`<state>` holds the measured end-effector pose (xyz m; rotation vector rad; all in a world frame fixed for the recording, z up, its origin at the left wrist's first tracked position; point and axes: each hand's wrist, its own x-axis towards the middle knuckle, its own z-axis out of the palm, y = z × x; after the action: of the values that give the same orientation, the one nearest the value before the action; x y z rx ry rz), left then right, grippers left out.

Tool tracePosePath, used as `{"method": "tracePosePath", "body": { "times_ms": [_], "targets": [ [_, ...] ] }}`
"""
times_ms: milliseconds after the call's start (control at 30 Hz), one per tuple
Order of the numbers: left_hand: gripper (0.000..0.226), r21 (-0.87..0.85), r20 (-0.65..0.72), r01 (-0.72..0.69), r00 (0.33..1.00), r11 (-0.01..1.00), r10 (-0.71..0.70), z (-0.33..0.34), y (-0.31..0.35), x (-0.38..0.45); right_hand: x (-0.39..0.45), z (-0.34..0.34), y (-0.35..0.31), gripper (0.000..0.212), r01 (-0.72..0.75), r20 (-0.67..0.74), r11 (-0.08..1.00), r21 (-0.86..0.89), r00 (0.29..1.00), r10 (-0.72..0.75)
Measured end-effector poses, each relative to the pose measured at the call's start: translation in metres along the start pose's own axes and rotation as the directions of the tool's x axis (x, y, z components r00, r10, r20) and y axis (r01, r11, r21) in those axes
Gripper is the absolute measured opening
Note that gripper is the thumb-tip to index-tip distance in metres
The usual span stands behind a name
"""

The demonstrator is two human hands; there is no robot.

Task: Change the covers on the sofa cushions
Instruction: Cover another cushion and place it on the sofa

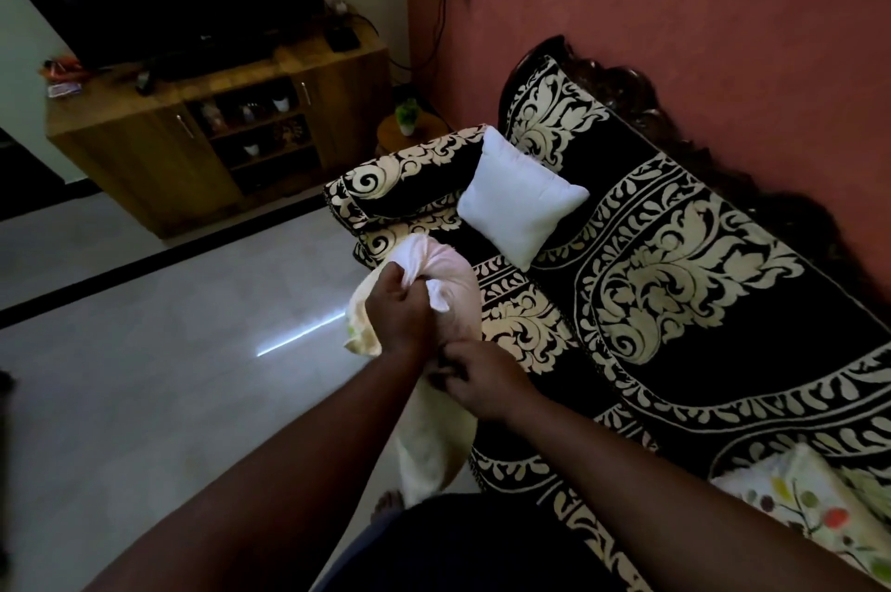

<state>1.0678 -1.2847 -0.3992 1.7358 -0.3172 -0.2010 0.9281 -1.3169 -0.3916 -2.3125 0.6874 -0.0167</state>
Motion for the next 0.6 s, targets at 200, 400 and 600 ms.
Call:
{"method": "tracePosePath", "body": {
  "times_ms": [200, 400, 600],
  "targets": [
    [0.039, 0.207, 0.162, -0.260, 0.960, 0.943, 0.229, -0.026, -0.002, 0.019, 0.016, -0.048, 0.027, 0.010, 0.123, -0.178, 0.953, 0.275, 0.981, -0.075],
    [0.071, 0.239, 0.562, -0.615, 0.719, 0.751, 0.410, -0.052, 0.012, 0.051, 0.030, -0.085, 0.047, 0.011, 0.208, -0.064, 0.958, 0.197, 0.978, -0.199],
    [0.089, 0.149, 0.799, -0.613, 0.537, 0.776, 0.271, -0.034, 0.028, 0.071, 0.057, -0.120, 0.052, 0.023, 0.250, -0.050, 0.967, 0.039, 0.967, -0.248]
  ]
}}
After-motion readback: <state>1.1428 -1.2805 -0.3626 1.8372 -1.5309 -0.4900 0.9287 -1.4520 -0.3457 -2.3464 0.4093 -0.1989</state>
